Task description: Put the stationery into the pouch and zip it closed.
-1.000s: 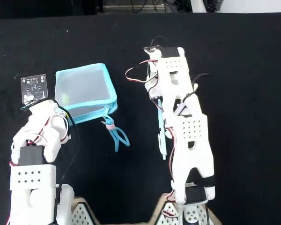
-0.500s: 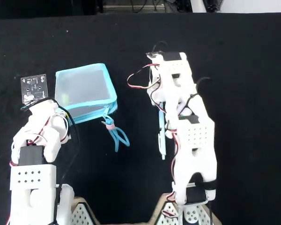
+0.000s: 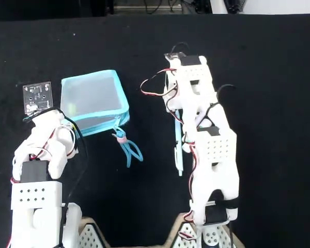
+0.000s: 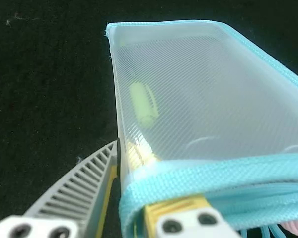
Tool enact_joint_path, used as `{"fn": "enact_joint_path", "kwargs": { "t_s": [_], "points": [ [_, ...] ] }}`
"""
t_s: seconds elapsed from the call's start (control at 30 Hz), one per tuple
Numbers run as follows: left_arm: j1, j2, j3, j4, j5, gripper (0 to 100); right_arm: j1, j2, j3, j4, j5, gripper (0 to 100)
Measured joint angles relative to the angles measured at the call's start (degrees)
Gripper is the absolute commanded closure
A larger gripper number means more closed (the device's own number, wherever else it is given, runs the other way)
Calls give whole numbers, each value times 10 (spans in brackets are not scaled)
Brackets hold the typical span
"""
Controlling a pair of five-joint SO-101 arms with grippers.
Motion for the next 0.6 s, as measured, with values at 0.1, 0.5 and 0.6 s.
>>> {"fn": "enact_joint_path", "kwargs": {
  "t_s": [0.1, 0.5, 0.6],
  "points": [
    [0, 0, 0, 0, 0, 970, 0, 0, 0, -1, -2, 988],
    [0, 0, 0, 0, 0, 970, 1, -58, 0, 50, -2, 988],
    [0, 0, 0, 0, 0, 970, 1, -129, 0, 76, -2, 988]
  ]
}}
